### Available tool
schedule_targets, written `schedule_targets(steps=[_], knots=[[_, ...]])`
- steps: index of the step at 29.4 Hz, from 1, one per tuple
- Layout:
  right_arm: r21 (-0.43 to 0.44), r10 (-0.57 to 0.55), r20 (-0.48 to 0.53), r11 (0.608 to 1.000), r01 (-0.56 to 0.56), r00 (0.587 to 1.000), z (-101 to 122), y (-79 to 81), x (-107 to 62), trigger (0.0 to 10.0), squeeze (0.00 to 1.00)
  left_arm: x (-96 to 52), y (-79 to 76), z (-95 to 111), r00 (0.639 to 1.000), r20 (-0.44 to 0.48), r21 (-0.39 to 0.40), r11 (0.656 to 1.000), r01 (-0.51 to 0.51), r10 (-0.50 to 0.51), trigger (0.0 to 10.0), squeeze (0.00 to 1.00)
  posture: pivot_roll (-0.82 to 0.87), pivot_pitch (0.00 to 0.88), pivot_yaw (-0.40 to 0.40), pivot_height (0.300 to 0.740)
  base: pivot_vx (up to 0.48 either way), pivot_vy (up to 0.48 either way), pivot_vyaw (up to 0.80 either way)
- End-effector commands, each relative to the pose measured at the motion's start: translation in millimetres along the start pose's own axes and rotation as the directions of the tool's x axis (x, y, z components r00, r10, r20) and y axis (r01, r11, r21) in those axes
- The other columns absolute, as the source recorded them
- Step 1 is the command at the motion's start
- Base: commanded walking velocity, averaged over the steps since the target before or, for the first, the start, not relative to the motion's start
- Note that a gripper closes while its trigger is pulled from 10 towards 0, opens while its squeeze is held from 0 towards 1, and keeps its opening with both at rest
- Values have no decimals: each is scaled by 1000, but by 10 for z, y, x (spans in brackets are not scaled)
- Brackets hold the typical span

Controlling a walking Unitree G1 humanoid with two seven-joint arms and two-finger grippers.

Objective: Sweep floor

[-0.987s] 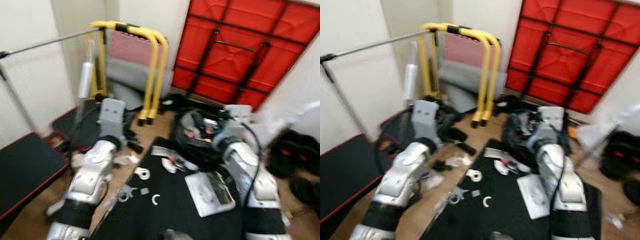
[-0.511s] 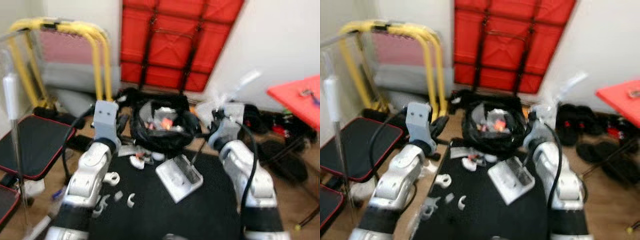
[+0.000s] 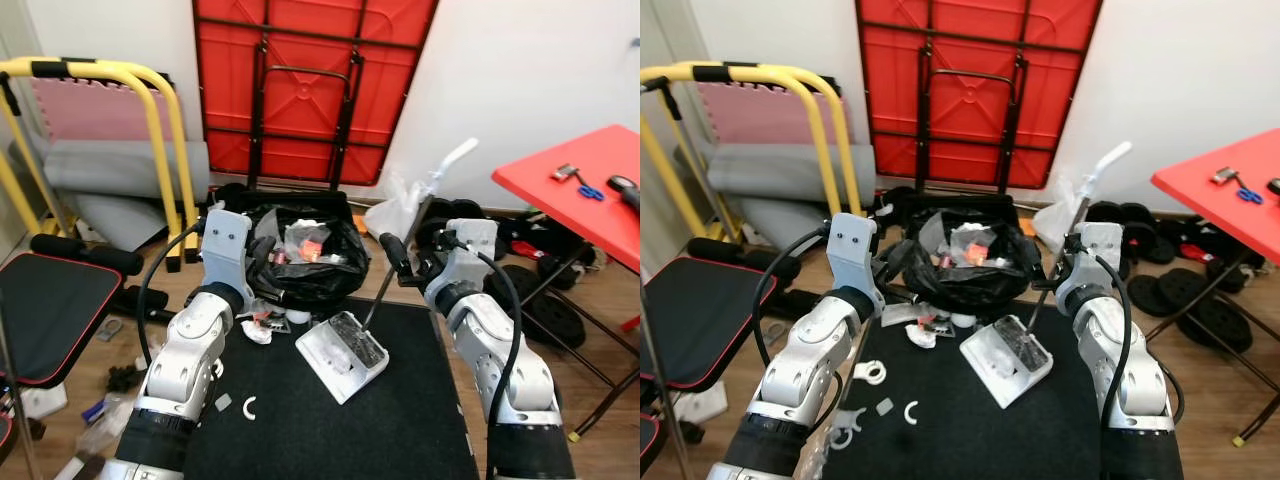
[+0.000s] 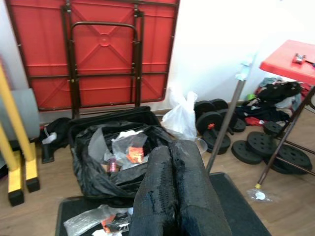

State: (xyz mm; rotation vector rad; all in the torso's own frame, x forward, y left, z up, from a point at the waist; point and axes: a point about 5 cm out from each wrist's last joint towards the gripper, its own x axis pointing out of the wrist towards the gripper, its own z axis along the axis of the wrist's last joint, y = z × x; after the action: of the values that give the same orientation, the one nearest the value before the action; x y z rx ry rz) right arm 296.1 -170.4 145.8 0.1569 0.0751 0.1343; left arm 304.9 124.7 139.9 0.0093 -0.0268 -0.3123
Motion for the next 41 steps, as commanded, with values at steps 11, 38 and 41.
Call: schedule_targets(steps=[11, 38, 41], knots=[[-6, -21, 6, 1000, 21, 1000, 13, -46, -1, 10000, 0, -14, -15, 24, 999, 33, -25, 1000, 13, -12, 0, 0, -168, 2, -159, 740, 0, 0, 0], [-20, -26, 9, 999, 26, 1000, 22, -61, 5, 10000, 0, -19, 48, 0, 1000, 11, -8, 1000, -24, 24, 10000, 0, -170, 2, -163, 740, 0, -55, 0], [-20, -25, 9, 999, 25, 1000, 22, -61, 5, 10000, 0, -18, 47, 0, 1000, 11, -9, 1000, -24, 24, 10000, 0, -170, 2, -163, 740, 0, -416, 0]])
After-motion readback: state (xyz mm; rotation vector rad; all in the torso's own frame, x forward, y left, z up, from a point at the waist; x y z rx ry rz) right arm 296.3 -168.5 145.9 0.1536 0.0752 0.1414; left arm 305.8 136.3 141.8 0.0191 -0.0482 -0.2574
